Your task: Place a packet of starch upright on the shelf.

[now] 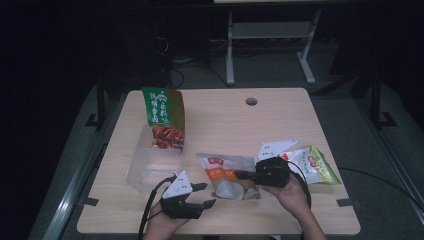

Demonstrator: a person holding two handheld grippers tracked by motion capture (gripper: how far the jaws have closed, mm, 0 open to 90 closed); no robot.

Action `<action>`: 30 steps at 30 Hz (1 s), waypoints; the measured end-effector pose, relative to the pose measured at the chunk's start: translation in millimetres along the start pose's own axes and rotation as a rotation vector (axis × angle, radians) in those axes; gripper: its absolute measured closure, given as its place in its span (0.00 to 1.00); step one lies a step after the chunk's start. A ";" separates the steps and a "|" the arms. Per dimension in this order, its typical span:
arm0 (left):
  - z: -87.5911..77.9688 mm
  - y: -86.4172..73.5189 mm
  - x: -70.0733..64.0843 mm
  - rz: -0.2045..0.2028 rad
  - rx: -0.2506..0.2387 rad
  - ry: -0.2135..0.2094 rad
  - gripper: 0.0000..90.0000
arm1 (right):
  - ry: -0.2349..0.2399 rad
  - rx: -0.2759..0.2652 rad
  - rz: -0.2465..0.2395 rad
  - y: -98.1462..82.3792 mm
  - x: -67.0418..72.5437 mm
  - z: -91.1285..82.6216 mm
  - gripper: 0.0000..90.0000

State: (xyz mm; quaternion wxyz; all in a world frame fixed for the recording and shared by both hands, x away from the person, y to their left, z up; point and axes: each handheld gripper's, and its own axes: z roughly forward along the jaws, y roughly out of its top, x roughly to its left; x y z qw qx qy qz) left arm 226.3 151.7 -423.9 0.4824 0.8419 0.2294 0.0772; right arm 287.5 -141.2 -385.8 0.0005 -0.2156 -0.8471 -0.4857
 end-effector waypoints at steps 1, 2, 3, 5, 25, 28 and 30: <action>-0.8 0.0 -0.3 0.005 0.000 -0.002 0.45 | 0.001 -0.002 0.006 0.1 -0.4 -0.5 0.99; -1.5 0.1 -0.6 0.006 -0.003 -0.005 0.44 | -0.002 -0.003 0.014 0.2 -0.9 -0.9 0.99; -2.4 0.1 -0.5 0.010 -0.004 -0.009 0.44 | -0.001 -0.007 0.016 0.3 -1.8 -1.6 0.99; -3.8 -0.1 -0.7 0.009 -0.004 -0.015 0.43 | -0.009 -0.014 0.028 1.2 -3.7 -3.1 0.99; -15.4 -12.5 -21.7 0.022 0.043 -0.070 0.33 | -0.008 -0.020 0.071 26.4 -7.7 1.9 0.99; -15.1 -11.9 -23.4 0.034 0.044 -0.075 0.33 | 0.001 -0.026 0.070 37.2 -6.7 6.0 0.99; -13.6 -12.4 -24.7 0.041 0.038 -0.072 0.33 | 0.012 -0.027 0.071 43.8 -6.3 8.7 0.99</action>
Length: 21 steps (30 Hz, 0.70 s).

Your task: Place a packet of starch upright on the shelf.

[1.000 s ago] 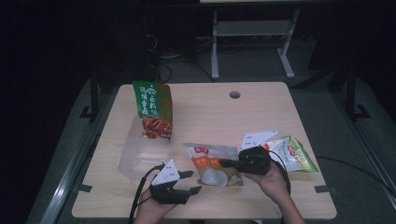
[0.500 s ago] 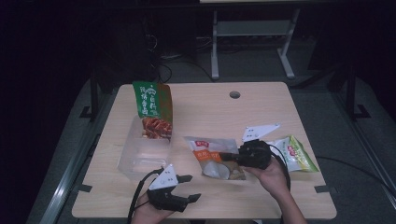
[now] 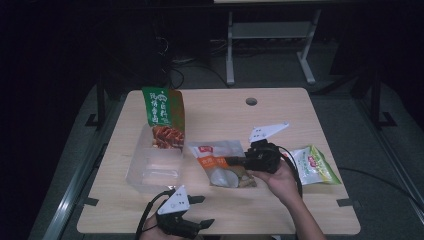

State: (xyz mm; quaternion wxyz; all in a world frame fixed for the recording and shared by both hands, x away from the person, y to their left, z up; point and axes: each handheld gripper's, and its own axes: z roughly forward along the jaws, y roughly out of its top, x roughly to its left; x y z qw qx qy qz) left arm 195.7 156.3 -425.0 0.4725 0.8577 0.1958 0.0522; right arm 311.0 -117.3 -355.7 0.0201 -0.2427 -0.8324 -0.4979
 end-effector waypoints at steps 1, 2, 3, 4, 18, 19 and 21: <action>0.1 -0.1 -0.3 0.000 0.001 -0.003 0.33 | 0.001 0.004 -0.008 5.0 0.5 2.3 0.99; 0.6 -0.2 -0.6 0.001 0.002 -0.006 0.33 | 0.006 0.006 -0.009 8.2 1.3 3.7 0.99; 1.4 -0.2 -0.7 0.006 -0.002 -0.006 0.33 | 0.016 0.001 -0.011 12.5 2.6 6.0 0.99; 1.6 -0.1 -0.3 0.016 -0.001 -0.005 0.32 | 0.022 0.004 -0.018 18.3 3.9 8.8 0.99; 11.2 -2.9 0.1 0.055 0.042 -0.013 0.33 | 0.116 -0.016 -0.055 85.9 17.8 68.1 0.99; 11.5 -3.4 -0.1 0.043 0.035 -0.011 0.33 | 0.128 -0.012 -0.054 91.5 20.1 76.2 0.99; 11.2 -4.0 0.5 0.037 0.035 -0.013 0.33 | 0.142 0.001 -0.060 99.0 23.3 88.6 0.99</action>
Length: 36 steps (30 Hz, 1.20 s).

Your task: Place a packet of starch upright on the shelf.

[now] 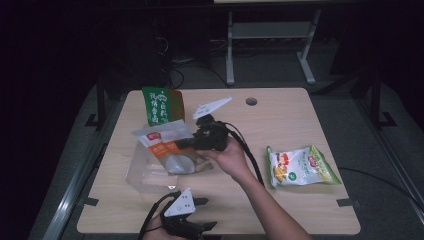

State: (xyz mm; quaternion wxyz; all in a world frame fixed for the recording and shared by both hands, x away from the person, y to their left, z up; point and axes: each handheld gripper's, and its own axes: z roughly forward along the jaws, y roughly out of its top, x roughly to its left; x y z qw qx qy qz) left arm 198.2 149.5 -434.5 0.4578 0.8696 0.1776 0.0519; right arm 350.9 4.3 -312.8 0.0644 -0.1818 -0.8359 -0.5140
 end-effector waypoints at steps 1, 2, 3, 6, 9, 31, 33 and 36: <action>-0.2 -0.1 0.2 0.000 -0.001 -0.001 0.33 | 0.006 0.008 -0.011 5.1 0.6 9.8 0.99; -0.7 0.0 0.3 0.001 -0.002 -0.001 0.33 | 0.009 0.013 -0.016 7.9 0.7 15.4 0.99; -1.0 -0.1 0.5 0.001 -0.005 -0.002 0.33 | 0.024 0.015 -0.014 11.4 1.3 23.2 0.99; -2.2 -0.6 1.1 -0.004 -0.003 -0.003 0.33 | 0.044 0.036 -0.021 19.9 2.6 44.3 0.99; -2.8 -0.8 1.1 -0.009 -0.003 -0.011 0.33 | 0.071 0.047 -0.018 25.9 1.5 62.8 0.99; 1.2 -1.3 -3.8 0.015 0.018 -0.033 0.33 | 0.060 0.205 -0.030 -1.9 -7.3 101.9 0.85; 1.7 -0.8 -4.5 0.021 0.016 -0.033 0.33 | 0.057 0.236 -0.056 -7.3 -5.6 101.6 0.93; 2.0 -0.6 -4.6 0.023 0.017 -0.034 0.33 | 0.040 0.265 -0.073 -14.9 -3.0 101.9 0.98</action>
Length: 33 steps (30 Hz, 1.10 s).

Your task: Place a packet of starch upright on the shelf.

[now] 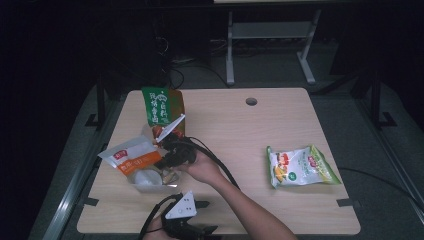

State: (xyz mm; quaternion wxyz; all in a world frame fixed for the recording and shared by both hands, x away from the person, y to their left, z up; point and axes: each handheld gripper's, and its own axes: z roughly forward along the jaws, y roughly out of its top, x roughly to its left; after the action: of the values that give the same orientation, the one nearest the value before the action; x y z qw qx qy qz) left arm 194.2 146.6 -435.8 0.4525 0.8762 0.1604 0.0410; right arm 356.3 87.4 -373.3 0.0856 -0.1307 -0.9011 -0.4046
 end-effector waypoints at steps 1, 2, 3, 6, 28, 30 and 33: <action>0.1 0.0 0.2 -0.003 0.000 0.000 0.33 | -0.001 -0.001 -0.001 -2.3 0.6 0.6 0.98; 0.3 0.1 0.6 -0.004 0.001 0.001 0.33 | 0.002 -0.003 -0.004 -4.3 0.5 0.8 0.98; 0.7 0.1 1.1 -0.002 0.003 0.003 0.33 | 0.001 -0.003 -0.006 -5.9 0.2 0.7 0.99; 2.4 0.1 1.3 -0.004 0.008 0.001 0.33 | 0.006 -0.012 -0.002 -10.3 -0.1 1.9 0.99; 2.9 0.2 0.7 0.001 0.011 -0.002 0.33 | -0.005 0.042 0.057 -32.8 -5.7 9.0 0.99; 2.8 0.1 0.7 0.001 0.011 -0.002 0.33 | -0.006 0.041 0.054 -32.8 -6.2 8.9 0.99; 2.2 0.2 0.8 0.001 0.007 0.001 0.32 | -0.006 0.034 0.042 -32.0 -5.1 6.1 0.96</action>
State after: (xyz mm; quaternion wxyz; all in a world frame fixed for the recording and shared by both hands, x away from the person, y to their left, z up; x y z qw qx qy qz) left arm 195.5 145.0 -436.9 0.4494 0.8779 0.1605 0.0410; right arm 351.1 70.7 -401.3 0.0936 -0.1492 -0.9050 -0.3872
